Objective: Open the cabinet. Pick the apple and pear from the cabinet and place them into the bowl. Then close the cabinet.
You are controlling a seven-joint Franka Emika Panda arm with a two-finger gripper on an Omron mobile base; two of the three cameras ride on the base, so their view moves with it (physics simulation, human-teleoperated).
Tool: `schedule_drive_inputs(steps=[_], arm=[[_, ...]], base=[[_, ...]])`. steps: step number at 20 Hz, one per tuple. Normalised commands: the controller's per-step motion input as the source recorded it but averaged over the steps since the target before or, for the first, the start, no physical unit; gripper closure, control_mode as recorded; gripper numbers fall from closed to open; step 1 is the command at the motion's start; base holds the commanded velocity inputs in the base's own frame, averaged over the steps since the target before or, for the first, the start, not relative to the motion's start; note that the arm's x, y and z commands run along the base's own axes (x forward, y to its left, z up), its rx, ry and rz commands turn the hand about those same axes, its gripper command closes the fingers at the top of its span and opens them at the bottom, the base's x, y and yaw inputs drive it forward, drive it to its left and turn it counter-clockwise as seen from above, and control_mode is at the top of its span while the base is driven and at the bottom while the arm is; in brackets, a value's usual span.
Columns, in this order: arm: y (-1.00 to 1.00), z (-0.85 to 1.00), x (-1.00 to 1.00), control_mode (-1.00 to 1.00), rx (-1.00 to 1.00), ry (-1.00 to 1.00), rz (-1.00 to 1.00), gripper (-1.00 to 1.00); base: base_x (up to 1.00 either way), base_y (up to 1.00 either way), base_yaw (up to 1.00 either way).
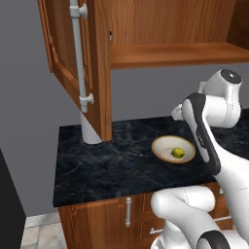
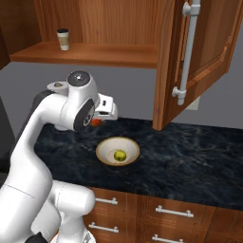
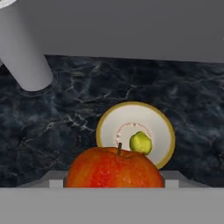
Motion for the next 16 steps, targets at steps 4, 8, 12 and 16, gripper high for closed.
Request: schedule_drive_inputs(steps=[4,8,12,16], arm=[[0.0,-1.0,0.4,-1.0,0.0,0.17,0.06,1.0],[0.0,-1.0,0.6,-1.0,0.02,0.21,0.07,1.0],[-0.02,-1.0,0.76,-1.0,0.0,0.09,0.07,1.0],[-0.08,-0.85,0.76,-1.0,-0.08,0.0,0.06,1.0]], base=[[0.0,0.0,0.0],[0.0,0.0,0.0],[0.0,0.0,0.0],[0.0,0.0,0.0]])
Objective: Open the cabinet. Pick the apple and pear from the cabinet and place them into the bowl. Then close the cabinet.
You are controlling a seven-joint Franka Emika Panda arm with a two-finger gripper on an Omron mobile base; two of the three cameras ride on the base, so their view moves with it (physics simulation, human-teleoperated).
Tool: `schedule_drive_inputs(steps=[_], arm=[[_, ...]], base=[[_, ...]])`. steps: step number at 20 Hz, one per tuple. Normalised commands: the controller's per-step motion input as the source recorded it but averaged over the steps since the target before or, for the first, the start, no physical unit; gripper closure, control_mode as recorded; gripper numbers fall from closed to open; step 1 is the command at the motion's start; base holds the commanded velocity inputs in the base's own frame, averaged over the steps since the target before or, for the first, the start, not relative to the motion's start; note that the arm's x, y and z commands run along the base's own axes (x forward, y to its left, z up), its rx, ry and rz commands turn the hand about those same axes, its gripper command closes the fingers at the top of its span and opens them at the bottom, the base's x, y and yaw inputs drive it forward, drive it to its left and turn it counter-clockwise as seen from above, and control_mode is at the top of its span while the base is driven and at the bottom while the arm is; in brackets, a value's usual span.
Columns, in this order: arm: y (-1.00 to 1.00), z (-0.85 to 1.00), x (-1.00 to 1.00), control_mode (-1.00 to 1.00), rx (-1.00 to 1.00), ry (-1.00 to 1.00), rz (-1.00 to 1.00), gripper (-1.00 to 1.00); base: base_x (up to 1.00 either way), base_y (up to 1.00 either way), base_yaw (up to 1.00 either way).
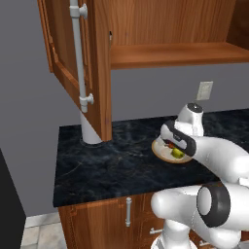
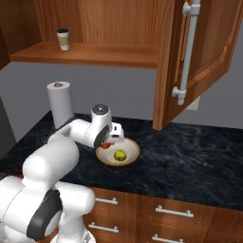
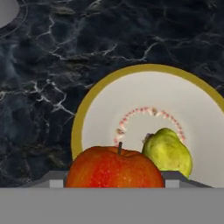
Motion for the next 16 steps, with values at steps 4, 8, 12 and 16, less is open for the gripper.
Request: schedule_drive_inputs(steps=[4,8,12,16], arm=[[-0.14,-0.61,0.68,-1.0,-0.05,0.01,0.04,1.0],[-0.13,-0.34,0.42,-1.0,-0.01,0.0,0.03,1.0],[-0.18,-0.14,0.21,-1.0,0.0,0.0,0.04,1.0],[0.0,0.0,0.0,-1.0,0.0,0.0,0.0,-1.0]], base=[[0.0,0.0,0.0],[0.0,0.0,0.0],[0.0,0.0,0.0],[0.0,0.0,0.0]])
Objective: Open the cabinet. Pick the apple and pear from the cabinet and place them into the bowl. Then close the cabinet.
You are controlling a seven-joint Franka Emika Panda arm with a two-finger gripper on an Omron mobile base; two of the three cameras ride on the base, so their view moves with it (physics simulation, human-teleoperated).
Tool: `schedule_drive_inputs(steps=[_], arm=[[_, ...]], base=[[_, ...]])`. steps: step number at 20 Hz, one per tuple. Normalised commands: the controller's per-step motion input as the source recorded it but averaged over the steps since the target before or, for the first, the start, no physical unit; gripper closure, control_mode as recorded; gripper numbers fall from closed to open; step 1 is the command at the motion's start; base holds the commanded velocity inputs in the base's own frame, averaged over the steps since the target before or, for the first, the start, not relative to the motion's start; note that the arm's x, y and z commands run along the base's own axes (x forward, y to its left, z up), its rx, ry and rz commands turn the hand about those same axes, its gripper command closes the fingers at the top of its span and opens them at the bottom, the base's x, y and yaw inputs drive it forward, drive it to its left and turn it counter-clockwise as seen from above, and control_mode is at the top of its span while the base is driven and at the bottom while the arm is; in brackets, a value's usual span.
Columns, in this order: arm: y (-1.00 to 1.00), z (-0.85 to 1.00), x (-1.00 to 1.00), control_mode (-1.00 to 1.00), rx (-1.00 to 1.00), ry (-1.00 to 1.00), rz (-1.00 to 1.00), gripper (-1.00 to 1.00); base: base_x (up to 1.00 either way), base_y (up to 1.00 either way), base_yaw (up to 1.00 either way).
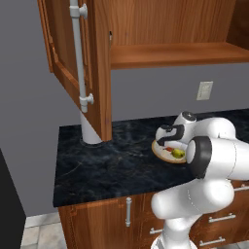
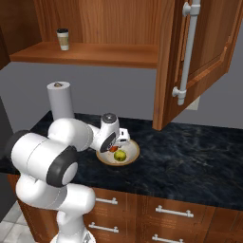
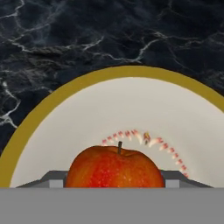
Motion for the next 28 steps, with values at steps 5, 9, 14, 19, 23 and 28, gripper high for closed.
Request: schedule_drive_inputs(steps=[5,9,14,19,23,28], arm=[[0.0,0.0,0.0,-1.0,0.0,0.0,0.0,-1.0],[0.0,0.17,0.0,-1.0,0.0,-0.01,0.0,-1.0],[0.0,0.58,-0.18,-1.0,0.0,-0.05,0.0,-1.0],[0.01,1.0,-0.85,-1.0,0.04,-0.25,0.0,-1.0],[0.3,1.0,-0.93,-1.0,0.06,-0.29,0.0,-1.0],[0.63,1.0,-0.98,-1.0,0.02,-0.32,0.0,-1.0]], base=[[0.0,0.0,0.0],[0.0,0.0,0.0],[0.0,0.0,0.0],[0.0,0.0,0.0],[0.0,0.0,0.0],[0.0,0.0,0.0]])
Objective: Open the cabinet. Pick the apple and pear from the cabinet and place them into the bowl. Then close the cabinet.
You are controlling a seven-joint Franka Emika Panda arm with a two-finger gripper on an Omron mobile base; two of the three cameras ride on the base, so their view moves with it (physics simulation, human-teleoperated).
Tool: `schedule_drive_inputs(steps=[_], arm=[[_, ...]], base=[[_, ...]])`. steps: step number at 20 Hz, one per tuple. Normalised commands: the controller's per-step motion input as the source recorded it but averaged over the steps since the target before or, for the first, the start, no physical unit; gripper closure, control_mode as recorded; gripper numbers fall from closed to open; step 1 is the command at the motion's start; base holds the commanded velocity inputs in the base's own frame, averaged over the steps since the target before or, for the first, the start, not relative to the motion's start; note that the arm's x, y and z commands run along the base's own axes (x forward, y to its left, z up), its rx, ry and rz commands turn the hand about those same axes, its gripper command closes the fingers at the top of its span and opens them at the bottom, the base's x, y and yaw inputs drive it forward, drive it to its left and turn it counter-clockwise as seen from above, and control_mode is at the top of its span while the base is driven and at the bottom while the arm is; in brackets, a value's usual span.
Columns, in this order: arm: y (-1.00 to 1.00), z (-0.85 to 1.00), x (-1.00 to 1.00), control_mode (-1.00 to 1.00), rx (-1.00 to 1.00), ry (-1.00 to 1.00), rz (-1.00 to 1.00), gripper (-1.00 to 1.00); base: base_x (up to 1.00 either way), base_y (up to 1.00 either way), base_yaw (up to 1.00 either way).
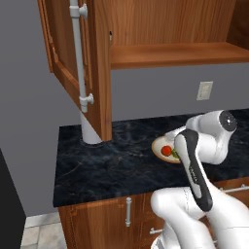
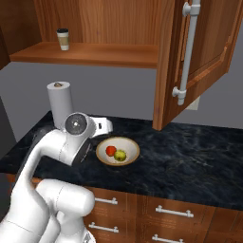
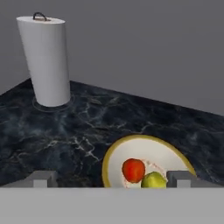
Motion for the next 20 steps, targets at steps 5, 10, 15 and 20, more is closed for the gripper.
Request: schedule_drive_inputs(steps=[5,10,15,20], arm=[[0.75,1.0,-0.99,-1.0,0.01,-0.32,0.0,-1.0],[0.53,1.0,-1.0,-1.0,0.0,-0.28,0.0,-1.0],[0.36,0.92,-1.0,-1.0,0.0,-0.33,-0.01,-1.0],[0.41,0.18,-1.0,-1.0,0.03,-0.4,0.01,-1.0]], base=[[0.0,0.0,0.0],[0.0,0.0,0.0],[0.0,0.0,0.0],[0.0,0.0,0.0]])
